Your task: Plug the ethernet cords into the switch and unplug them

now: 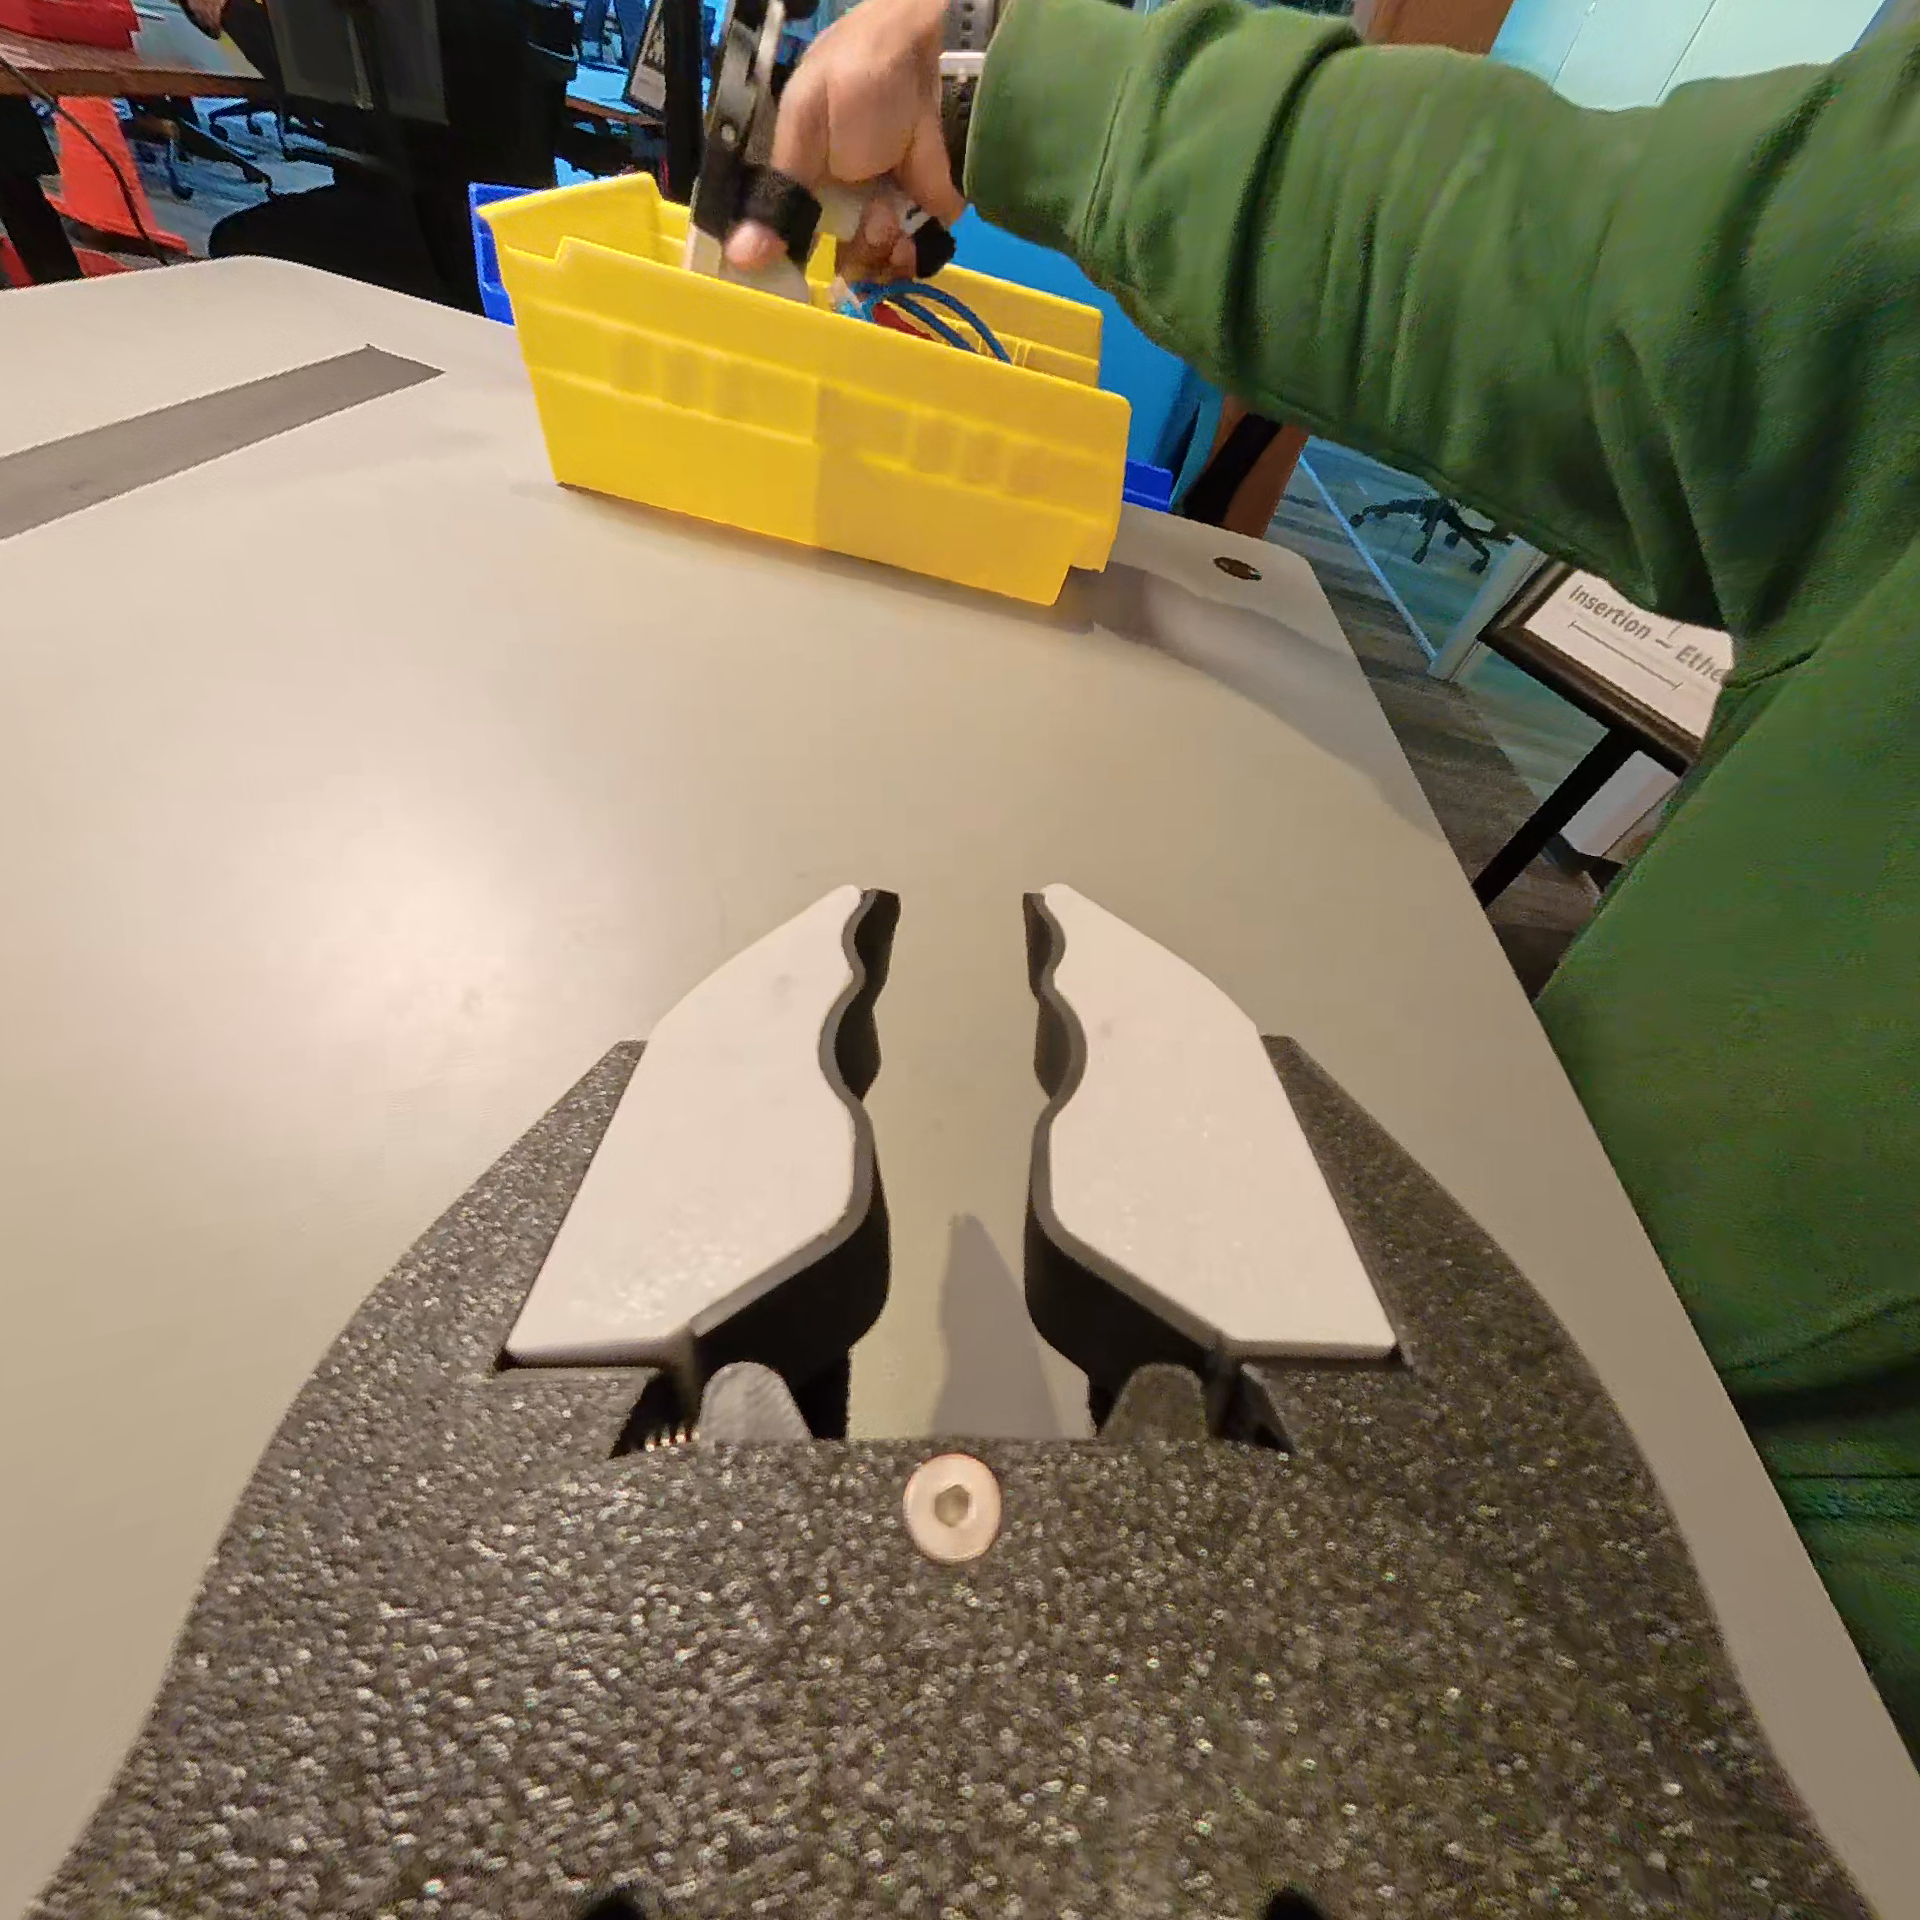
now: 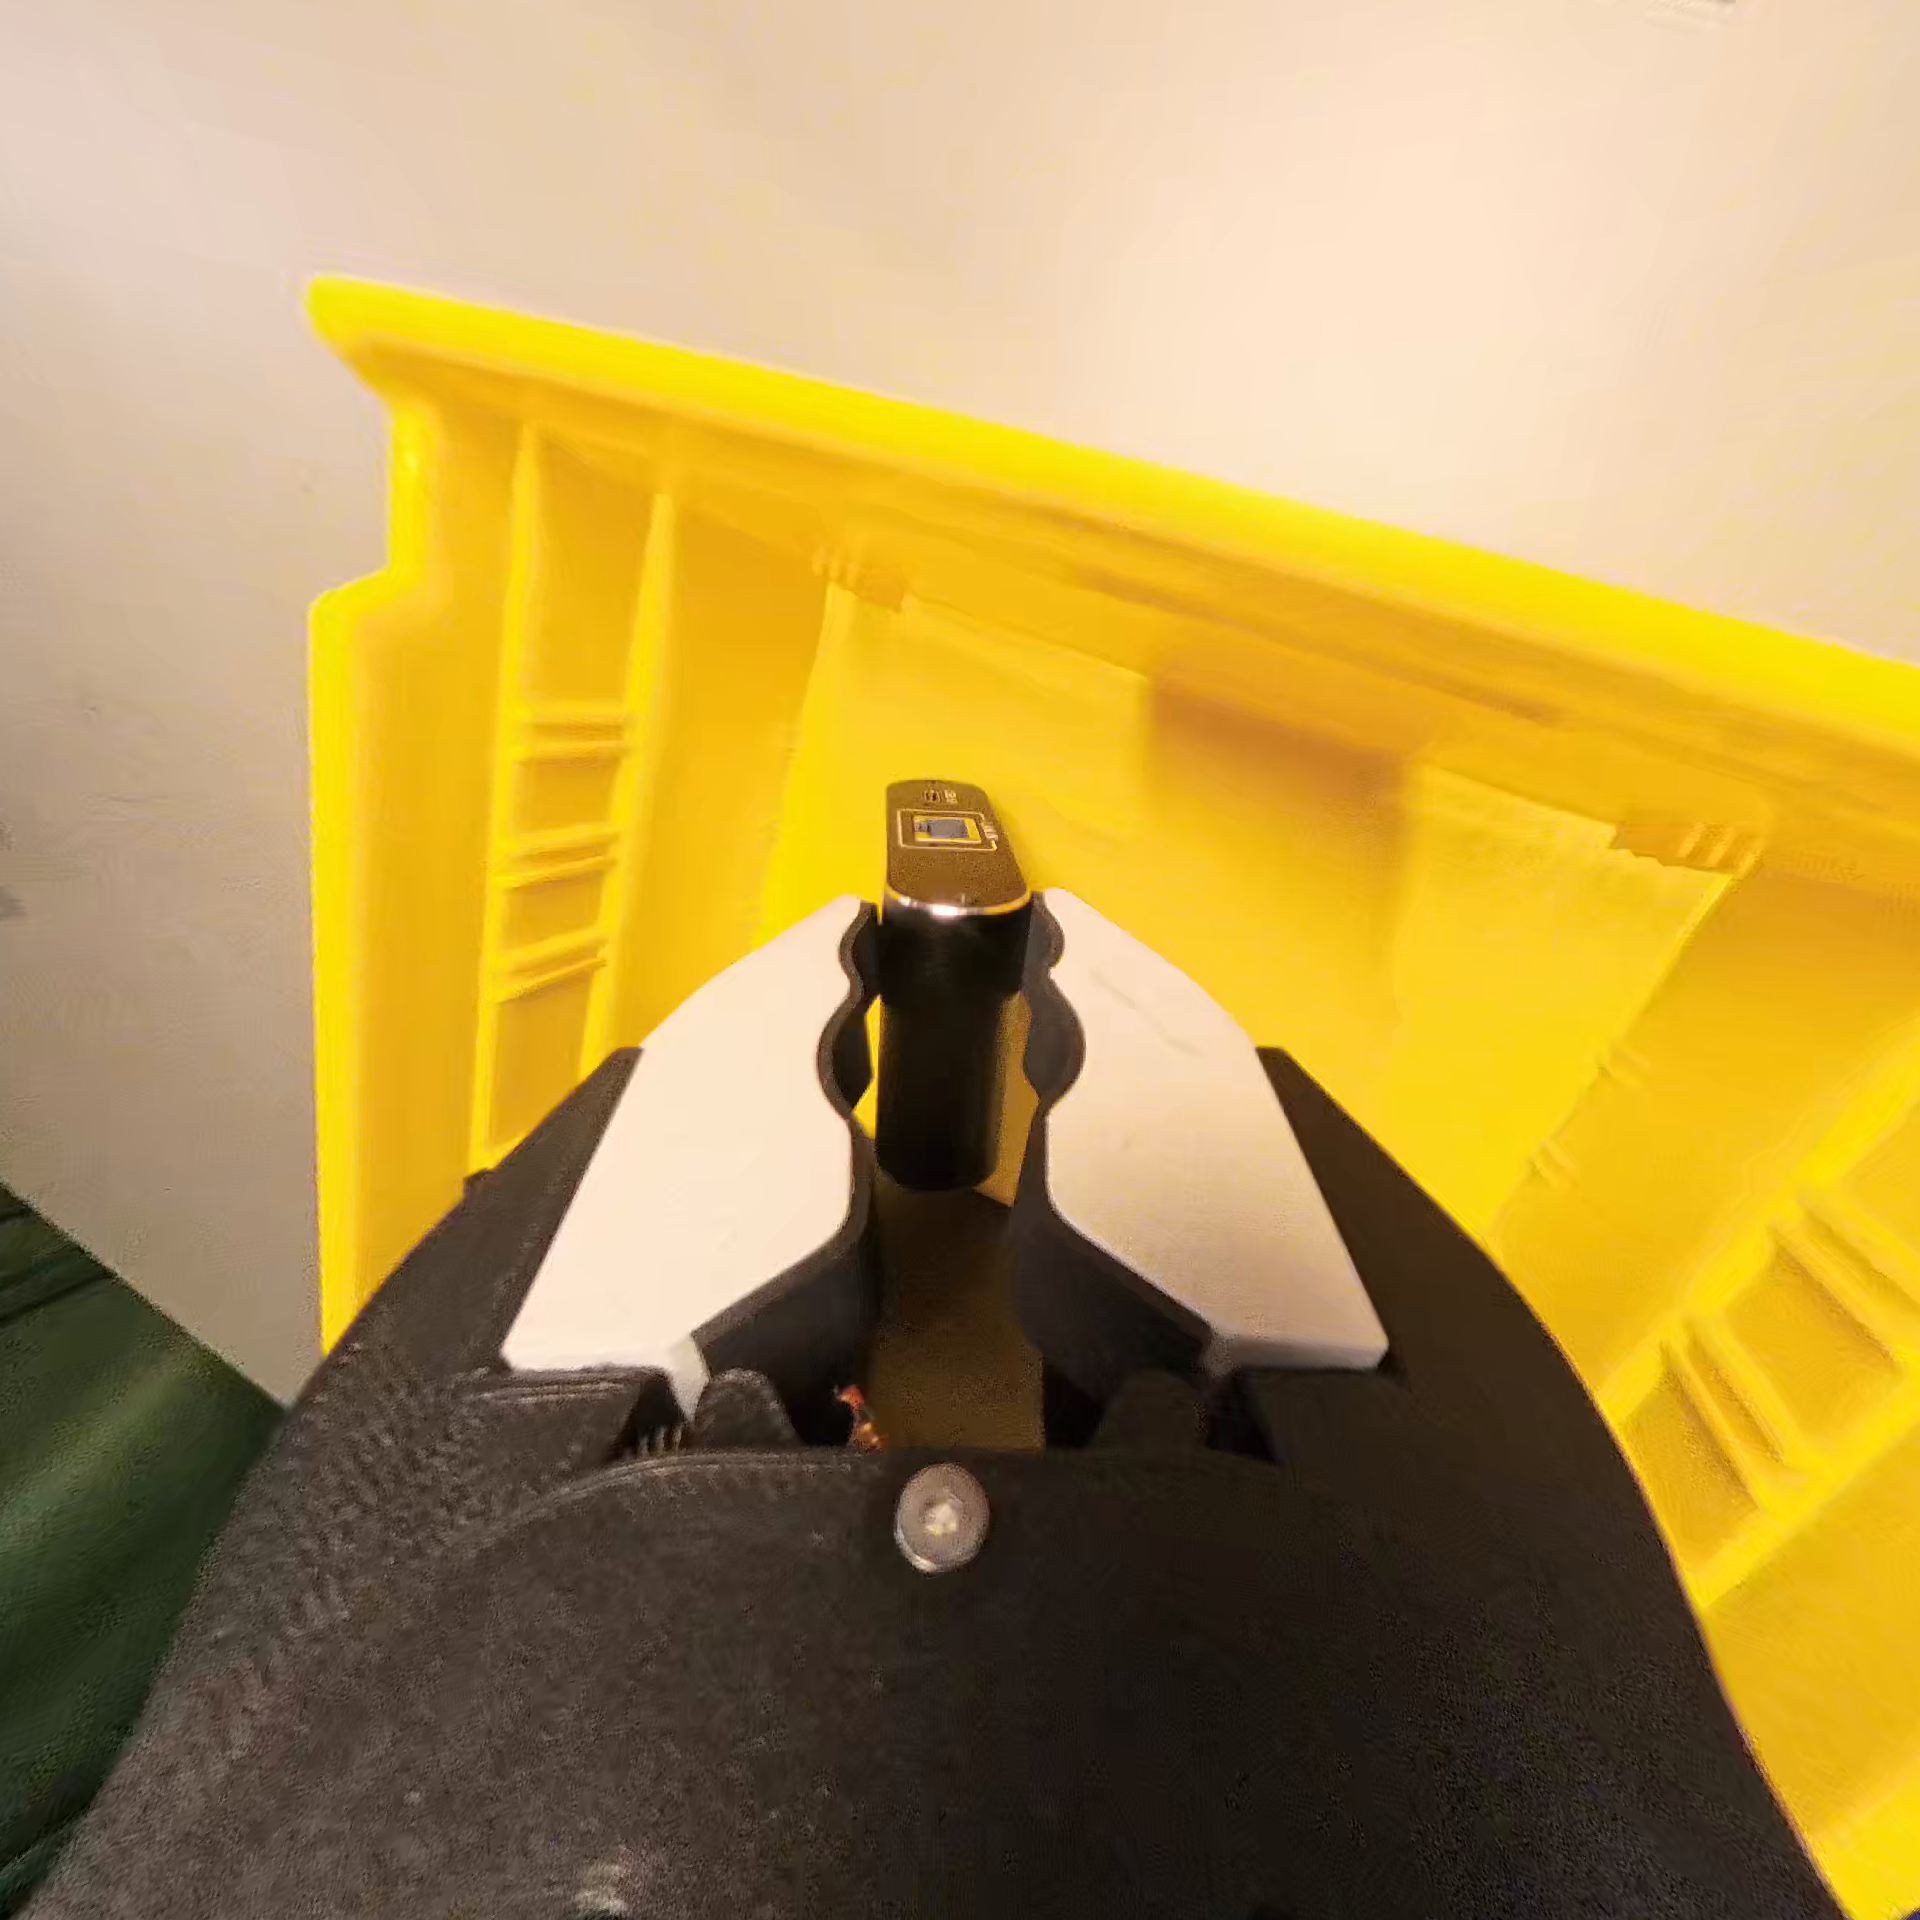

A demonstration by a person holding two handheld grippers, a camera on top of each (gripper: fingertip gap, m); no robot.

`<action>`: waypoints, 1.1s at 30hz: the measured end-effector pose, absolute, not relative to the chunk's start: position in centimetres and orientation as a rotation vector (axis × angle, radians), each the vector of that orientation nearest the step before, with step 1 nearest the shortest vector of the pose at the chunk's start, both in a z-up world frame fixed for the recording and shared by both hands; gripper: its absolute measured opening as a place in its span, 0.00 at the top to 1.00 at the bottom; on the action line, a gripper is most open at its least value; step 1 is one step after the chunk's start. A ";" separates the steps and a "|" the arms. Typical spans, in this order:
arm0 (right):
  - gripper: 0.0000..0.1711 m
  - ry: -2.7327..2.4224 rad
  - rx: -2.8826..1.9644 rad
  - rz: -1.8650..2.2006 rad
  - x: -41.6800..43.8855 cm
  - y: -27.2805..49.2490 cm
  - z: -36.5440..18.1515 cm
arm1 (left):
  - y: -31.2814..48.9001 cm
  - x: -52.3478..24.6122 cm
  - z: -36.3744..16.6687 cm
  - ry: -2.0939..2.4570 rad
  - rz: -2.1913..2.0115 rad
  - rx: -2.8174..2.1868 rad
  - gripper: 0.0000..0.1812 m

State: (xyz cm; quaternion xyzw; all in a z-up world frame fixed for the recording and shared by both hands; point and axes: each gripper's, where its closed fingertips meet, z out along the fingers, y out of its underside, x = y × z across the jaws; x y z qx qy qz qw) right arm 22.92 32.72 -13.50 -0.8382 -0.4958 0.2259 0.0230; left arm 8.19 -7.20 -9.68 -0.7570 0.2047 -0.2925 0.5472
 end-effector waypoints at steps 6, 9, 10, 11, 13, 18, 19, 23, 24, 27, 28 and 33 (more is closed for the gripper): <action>0.81 -1.495 -2.660 0.651 24.1 34.9 -14.5 | -7.4 8.2 -9.4 0.487 -0.710 -1.776 0.86; 0.76 -1.492 -2.639 0.546 24.7 35.8 -14.9 | -7.5 8.3 -9.4 0.493 -0.712 -1.772 0.86; 0.74 -1.494 -2.624 0.504 24.8 35.9 -15.0 | -7.5 8.3 -9.4 0.495 -0.711 -1.771 0.86; 0.74 -1.498 -2.605 0.481 24.8 36.1 -14.9 | -7.5 8.3 -9.4 0.497 -0.709 -1.771 0.86; 0.74 -1.520 -2.544 0.387 25.1 36.7 -14.7 | -7.5 8.3 -9.4 0.500 -0.708 -1.769 0.86; 0.72 -1.409 -2.390 0.298 25.0 37.6 -11.6 | -7.3 8.0 -9.3 0.476 -0.694 -1.767 0.86; 0.71 -1.372 -2.366 0.313 24.9 37.3 -10.6 | -7.2 7.8 -9.2 0.464 -0.690 -1.765 0.86; 0.69 -1.188 -2.210 0.624 21.7 32.6 -5.5 | -6.7 6.9 -8.3 0.366 -0.706 -1.710 0.85; 0.69 -1.126 -2.138 0.768 20.4 30.5 -3.5 | -6.6 6.6 -8.1 0.330 -0.722 -1.695 0.85; 0.70 -0.883 -1.723 1.321 16.8 21.7 4.6 | -6.3 5.7 -7.5 0.236 -0.789 -1.652 0.85; 0.70 -0.786 -1.520 1.515 16.3 18.0 7.7 | -6.2 5.4 -7.4 0.211 -0.810 -1.639 0.85; 0.64 -0.369 -0.330 2.182 23.2 -2.3 19.0 | -6.1 3.9 -6.6 0.114 -0.865 -1.555 0.85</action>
